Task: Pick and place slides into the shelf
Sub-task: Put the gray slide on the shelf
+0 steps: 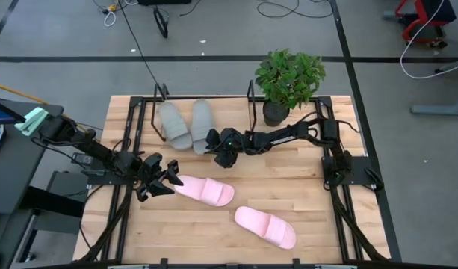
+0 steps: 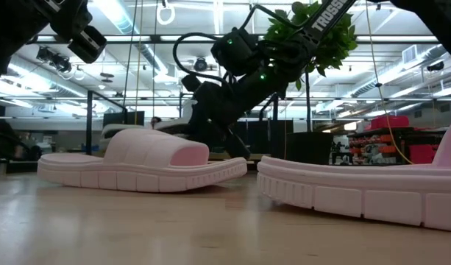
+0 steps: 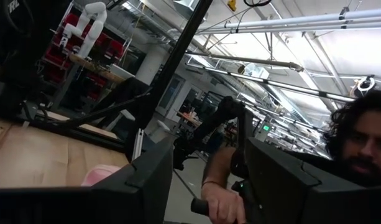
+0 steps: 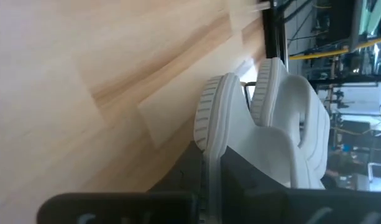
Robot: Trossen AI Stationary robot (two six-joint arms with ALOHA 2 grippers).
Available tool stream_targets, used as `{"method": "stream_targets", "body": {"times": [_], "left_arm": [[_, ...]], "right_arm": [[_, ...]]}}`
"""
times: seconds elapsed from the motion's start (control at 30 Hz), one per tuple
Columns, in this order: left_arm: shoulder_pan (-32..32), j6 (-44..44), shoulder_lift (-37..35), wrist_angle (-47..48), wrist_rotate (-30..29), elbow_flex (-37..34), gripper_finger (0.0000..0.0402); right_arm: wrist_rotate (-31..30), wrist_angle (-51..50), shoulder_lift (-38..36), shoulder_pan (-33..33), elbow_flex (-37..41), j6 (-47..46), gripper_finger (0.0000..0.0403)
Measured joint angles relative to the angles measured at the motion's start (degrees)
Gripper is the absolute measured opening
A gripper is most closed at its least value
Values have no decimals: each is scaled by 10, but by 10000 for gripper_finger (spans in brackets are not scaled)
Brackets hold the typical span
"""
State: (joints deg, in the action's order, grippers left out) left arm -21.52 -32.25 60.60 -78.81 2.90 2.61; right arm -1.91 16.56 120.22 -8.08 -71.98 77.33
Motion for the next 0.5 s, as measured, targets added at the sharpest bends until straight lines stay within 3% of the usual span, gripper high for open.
{"method": "stream_targets", "body": {"times": [0.5], "left_arm": [[0, 0, 0, 2, 0, 0, 205]], "right_arm": [[50, -3, 0, 14, -50, -41, 25]]}}
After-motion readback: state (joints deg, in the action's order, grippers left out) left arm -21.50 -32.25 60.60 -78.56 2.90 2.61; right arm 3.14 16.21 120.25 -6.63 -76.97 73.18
